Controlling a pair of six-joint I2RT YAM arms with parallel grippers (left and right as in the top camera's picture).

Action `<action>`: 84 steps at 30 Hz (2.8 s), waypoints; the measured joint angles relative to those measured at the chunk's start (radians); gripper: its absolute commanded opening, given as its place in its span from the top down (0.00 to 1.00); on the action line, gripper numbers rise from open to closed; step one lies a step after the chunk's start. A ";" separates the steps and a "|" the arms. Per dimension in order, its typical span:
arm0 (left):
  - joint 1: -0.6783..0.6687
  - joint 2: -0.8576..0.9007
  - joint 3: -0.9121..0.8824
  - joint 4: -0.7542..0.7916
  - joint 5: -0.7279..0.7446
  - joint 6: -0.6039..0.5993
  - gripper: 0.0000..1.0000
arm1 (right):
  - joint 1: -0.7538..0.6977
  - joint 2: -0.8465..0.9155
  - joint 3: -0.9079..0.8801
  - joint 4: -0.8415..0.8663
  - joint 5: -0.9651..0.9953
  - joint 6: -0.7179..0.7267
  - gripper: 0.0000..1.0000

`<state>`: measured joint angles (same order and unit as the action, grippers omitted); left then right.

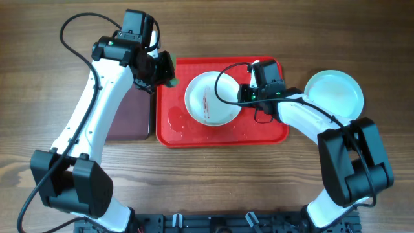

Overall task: Clean dirty plates on tray and stack at the side
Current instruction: 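Drag the white plate with the right gripper to the tray's center, then bring the sponge with the left gripper over the centered plate, then scrub the plate with the sponge while the right gripper holds its rim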

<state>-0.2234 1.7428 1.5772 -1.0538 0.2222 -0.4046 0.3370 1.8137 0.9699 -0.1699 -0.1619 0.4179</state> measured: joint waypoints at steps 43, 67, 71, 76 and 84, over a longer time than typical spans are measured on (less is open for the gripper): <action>-0.105 0.380 0.000 0.046 -0.030 0.165 0.96 | 0.000 0.071 0.001 0.052 -0.105 0.150 0.96; -0.351 0.418 0.010 0.267 -0.088 0.038 0.96 | -0.006 0.071 0.001 0.052 -0.104 0.138 0.96; -0.334 0.425 0.010 0.324 -0.071 0.023 0.96 | -0.007 0.071 0.001 0.053 -0.103 0.139 0.96; -0.256 0.425 0.010 0.330 -0.071 0.006 0.96 | -0.006 0.072 0.001 0.057 -0.109 0.139 0.96; -0.102 0.425 0.014 0.238 -0.051 -0.037 0.96 | 0.007 0.079 0.003 0.063 -0.134 0.139 0.96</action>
<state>-0.3256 2.1681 1.5917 -0.8154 0.1711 -0.4419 0.3443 1.8927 0.9733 -0.1074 -0.2958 0.5568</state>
